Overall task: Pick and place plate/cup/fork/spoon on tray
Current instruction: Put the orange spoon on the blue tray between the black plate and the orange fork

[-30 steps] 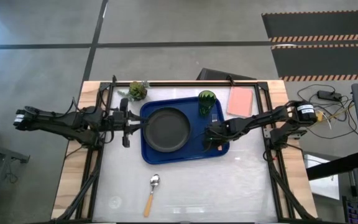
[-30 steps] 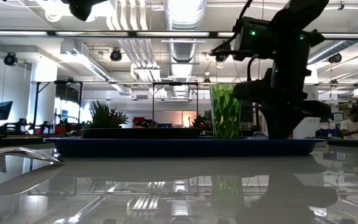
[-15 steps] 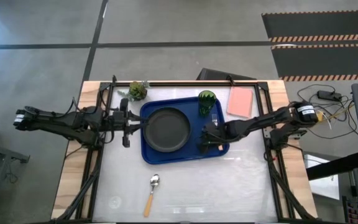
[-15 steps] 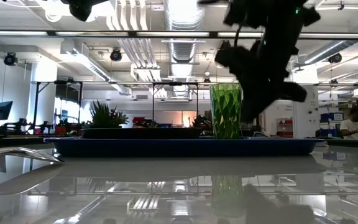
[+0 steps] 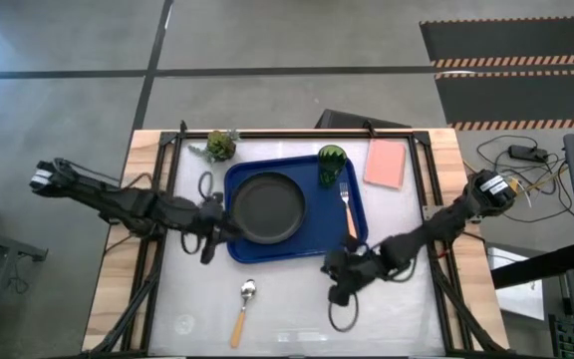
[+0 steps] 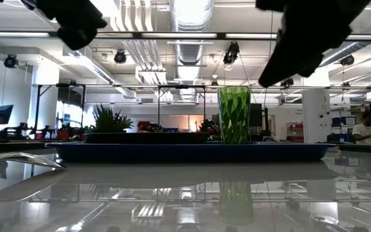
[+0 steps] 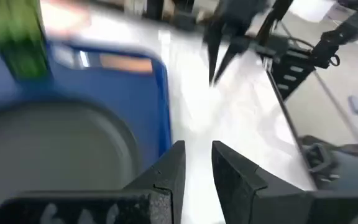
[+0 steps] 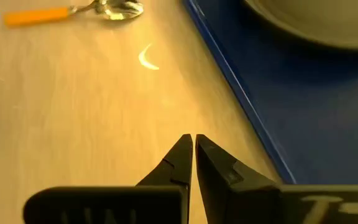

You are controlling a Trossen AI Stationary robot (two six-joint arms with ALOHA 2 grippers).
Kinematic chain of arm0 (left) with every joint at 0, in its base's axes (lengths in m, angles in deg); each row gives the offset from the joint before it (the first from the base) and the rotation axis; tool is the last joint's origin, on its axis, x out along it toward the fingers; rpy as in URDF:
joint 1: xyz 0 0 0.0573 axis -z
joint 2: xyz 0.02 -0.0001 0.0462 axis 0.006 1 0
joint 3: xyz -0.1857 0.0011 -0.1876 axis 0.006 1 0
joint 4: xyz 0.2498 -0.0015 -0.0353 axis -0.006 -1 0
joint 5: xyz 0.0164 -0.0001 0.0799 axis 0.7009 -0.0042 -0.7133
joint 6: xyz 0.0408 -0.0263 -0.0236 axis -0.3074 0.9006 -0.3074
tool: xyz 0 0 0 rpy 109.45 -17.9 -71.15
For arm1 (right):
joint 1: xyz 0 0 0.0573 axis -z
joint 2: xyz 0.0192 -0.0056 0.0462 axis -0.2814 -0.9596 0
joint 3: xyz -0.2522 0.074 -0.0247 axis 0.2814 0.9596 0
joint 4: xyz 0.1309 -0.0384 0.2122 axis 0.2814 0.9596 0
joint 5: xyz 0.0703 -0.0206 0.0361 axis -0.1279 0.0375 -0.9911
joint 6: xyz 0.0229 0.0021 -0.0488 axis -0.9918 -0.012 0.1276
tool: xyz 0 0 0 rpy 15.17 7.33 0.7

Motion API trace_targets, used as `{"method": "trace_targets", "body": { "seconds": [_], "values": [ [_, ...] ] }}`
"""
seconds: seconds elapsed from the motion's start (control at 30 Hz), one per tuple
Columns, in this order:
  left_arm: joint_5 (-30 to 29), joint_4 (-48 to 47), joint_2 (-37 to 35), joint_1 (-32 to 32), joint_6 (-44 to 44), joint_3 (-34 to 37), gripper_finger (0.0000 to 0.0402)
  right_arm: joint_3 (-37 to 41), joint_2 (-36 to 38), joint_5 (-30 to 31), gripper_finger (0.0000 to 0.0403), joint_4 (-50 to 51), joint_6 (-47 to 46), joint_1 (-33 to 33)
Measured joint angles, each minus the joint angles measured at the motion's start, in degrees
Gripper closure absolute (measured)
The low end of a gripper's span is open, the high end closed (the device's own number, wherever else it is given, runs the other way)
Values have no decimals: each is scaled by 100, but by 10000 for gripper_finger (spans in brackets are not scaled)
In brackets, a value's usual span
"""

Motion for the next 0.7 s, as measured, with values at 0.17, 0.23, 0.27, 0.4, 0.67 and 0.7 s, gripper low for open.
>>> {"method": "trace_targets", "body": {
  "seconds": [0.17, 0.23, 0.27, 0.4, 0.67, 0.7],
  "values": [
    [1462, -866, 741, 295, 2257, -188, 340, 2, 49, 1041, 392, -2, 872, -415],
    [2186, -833, 1103, 531, 3388, -185, 341, 2, 59, 1364, 392, 16, 1222, -469],
    [2367, -823, 1261, 687, 3912, -186, 341, 2, 67, 1464, 392, 11, 1377, -475],
    [2560, -837, 1933, 1272, 5350, -407, 353, 11, 208, 1497, 392, 26, 2080, -446],
    [2076, -803, 2955, 1729, 6564, -1000, 399, 78, 1324, 1570, 394, 227, 3004, -363],
    [1974, -819, 3049, 1764, 6731, -1002, 399, 121, 1486, 1580, 394, 121, 3013, -363]
  ]
}}
